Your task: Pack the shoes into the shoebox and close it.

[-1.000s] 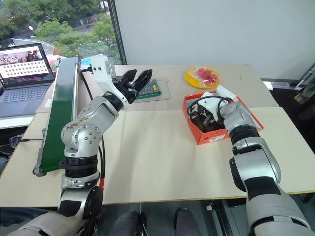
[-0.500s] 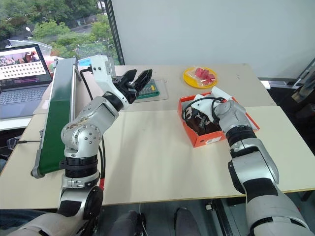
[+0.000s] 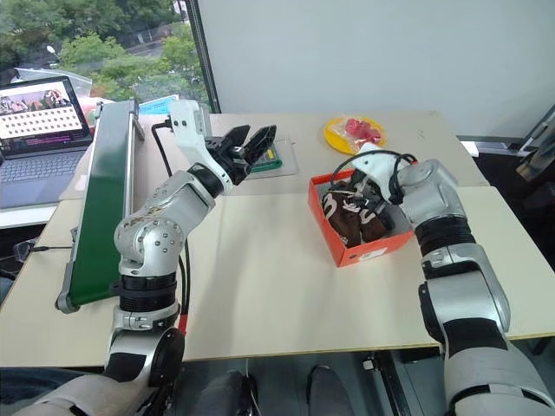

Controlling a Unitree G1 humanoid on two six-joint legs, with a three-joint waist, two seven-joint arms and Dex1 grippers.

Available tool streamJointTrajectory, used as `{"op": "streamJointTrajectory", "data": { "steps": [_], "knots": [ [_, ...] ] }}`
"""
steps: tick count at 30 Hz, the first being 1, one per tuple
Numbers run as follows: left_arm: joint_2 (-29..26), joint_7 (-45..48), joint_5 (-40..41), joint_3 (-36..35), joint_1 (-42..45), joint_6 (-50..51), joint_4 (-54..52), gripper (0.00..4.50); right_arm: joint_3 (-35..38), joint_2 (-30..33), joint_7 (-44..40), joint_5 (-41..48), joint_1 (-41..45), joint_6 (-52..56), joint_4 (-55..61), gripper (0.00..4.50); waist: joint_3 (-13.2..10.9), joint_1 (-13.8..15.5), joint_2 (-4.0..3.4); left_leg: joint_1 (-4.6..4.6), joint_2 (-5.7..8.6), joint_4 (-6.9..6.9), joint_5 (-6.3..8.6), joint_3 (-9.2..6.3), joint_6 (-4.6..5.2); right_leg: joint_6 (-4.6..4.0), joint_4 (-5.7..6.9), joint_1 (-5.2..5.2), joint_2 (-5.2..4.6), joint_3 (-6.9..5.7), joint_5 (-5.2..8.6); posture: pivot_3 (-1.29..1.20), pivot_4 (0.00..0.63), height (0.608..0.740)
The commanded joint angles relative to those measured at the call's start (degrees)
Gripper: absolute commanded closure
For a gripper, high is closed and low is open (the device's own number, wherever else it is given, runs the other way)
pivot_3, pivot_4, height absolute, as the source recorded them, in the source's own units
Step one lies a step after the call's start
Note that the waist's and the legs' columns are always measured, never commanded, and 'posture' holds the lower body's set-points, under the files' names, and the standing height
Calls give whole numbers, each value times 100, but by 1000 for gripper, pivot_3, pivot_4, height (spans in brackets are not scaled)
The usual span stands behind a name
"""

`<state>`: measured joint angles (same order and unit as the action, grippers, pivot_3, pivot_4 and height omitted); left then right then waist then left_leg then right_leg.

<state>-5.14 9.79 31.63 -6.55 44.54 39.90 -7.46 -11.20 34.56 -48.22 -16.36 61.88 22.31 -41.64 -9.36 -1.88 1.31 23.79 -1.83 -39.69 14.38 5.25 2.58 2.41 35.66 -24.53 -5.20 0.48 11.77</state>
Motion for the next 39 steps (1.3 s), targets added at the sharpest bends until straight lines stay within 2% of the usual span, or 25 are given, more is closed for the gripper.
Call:
{"op": "streamJointTrajectory", "data": {
  "steps": [1,7,11,15,19,20,24,25,29,31,36,39],
  "knots": [
    [19,133,-10,33,224,-183,32,1108,401,299,-230,338,216,665,894,46,0,26,0,0,0,0,0,0,1,0,-1,0,1,0,0,0,150,740],
    [32,404,-29,166,358,-224,307,1108,1319,447,-182,1214,74,1746,2139,46,0,115,0,1,1,-2,7,1,12,0,-2,0,1,-2,0,0,150,740],
    [-43,760,-45,384,406,-181,449,1108,1672,855,-357,1626,-608,2758,3302,46,0,195,0,7,-1,-2,11,-3,18,0,-14,5,0,-14,0,0,150,740],
    [-143,1248,-44,664,440,-140,561,1108,2098,1380,-519,2199,-1261,4116,4443,1040,0,257,0,22,3,-8,14,-2,24,2,-54,7,-6,-20,-1,0,150,740],
    [-357,2017,-101,1092,536,-72,689,1108,2989,1996,-699,2812,-2381,5381,5802,2569,0,283,-1,43,3,-13,16,-14,29,8,-56,-5,-6,-28,-4,0,150,740],
    [-447,2223,-136,1209,556,-65,702,1108,3187,2113,-725,2906,-2734,5573,6056,2759,0,289,0,46,4,-12,16,-17,29,8,-58,-5,-6,-30,-4,0,150,740],
    [-704,2803,-245,1526,643,-63,778,1108,3920,2184,-602,3196,-3737,6055,6680,4236,0,250,0,38,4,-15,17,-24,30,7,-67,4,-6,-32,-4,0,150,740],
    [-725,2872,-272,1553,674,-53,826,1108,4105,2054,-533,3255,-3958,6149,6790,4444,0,241,-1,34,6,-16,17,-24,31,8,-64,6,-6,-26,-4,0,150,740],
    [-820,3145,-394,1694,776,-66,913,1108,4361,1651,-160,3159,-5182,5749,6921,4444,0,250,0,10,6,-15,17,-30,30,8,-60,22,1,-20,-2,0,150,740],
    [-912,3279,-524,1821,814,-116,878,1108,4439,1244,185,3001,-5712,5254,6754,4444,1,249,-1,9,8,-14,17,-28,30,9,-59,22,0,-16,-1,0,150,740],
    [-1082,3352,-755,1978,783,-3,678,1108,4490,1,1035,3014,-5647,3778,5941,4444,4,210,-8,2,9,-18,17,-19,31,16,-56,22,5,2,-1,0,150,740],
    [-1247,3389,-873,2063,731,100,509,1108,4359,-344,1344,2956,-5550,2937,5198,4444,5,191,-11,-3,9,-13,16,-18,30,16,-55,23,8,5,-1,0,150,740]
  ]
}}
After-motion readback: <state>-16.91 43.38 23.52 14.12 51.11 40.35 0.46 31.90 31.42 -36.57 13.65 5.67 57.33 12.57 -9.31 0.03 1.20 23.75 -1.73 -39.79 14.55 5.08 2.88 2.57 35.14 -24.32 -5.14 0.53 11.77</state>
